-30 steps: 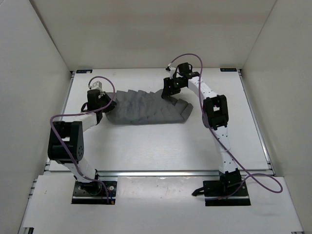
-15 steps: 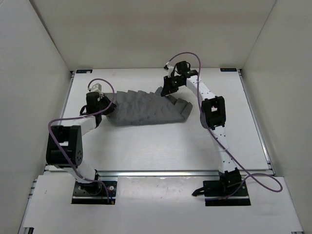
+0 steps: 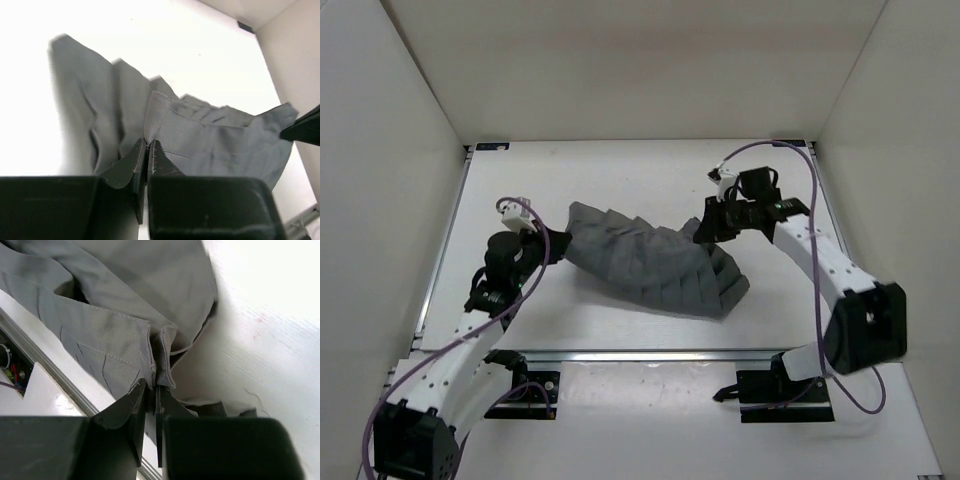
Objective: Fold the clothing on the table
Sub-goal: Fold the skirt
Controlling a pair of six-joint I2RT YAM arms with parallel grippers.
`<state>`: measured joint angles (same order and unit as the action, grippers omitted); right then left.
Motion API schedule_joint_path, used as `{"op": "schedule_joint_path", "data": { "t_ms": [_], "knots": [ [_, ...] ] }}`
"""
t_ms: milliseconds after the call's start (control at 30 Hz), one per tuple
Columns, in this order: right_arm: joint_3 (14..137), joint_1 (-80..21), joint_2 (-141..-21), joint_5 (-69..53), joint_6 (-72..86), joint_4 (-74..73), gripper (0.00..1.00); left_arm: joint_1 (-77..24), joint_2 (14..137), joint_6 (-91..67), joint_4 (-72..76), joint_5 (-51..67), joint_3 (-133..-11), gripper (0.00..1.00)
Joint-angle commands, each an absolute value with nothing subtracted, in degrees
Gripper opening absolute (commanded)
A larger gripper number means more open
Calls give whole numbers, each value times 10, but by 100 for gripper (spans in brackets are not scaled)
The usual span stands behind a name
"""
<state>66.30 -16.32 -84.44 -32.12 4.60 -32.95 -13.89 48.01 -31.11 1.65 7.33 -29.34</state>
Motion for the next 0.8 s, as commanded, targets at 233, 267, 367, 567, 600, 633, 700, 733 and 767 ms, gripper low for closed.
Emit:
{"op": "schedule_joint_path", "data": {
  "t_ms": [233,267,367,567,600,633,700,733,767],
  "knots": [
    [648,-154,-866,-356,44,-228,5,-133,404,-327,-43,58,-258,0],
    [656,-155,-883,-354,37,-232,9,-135,408,-329,-39,58,-253,0],
    [671,-171,-917,-377,42,-212,23,-131,408,-332,-27,60,-243,0],
    [657,-182,-939,-384,56,-172,29,-133,413,-330,-33,59,-239,0],
    [654,-179,-942,-377,60,-170,31,-132,414,-330,-28,58,-239,0],
    [653,-179,-949,-375,68,-164,33,-131,412,-331,-26,56,-238,0],
    [650,-177,-961,-367,84,-150,40,-132,415,-332,-24,61,-236,0],
    [650,-177,-975,-368,87,-152,41,-133,416,-333,-23,60,-236,0],
    [657,-178,-978,-362,98,-146,40,-133,416,-333,-20,59,-234,0]
  ]
}}
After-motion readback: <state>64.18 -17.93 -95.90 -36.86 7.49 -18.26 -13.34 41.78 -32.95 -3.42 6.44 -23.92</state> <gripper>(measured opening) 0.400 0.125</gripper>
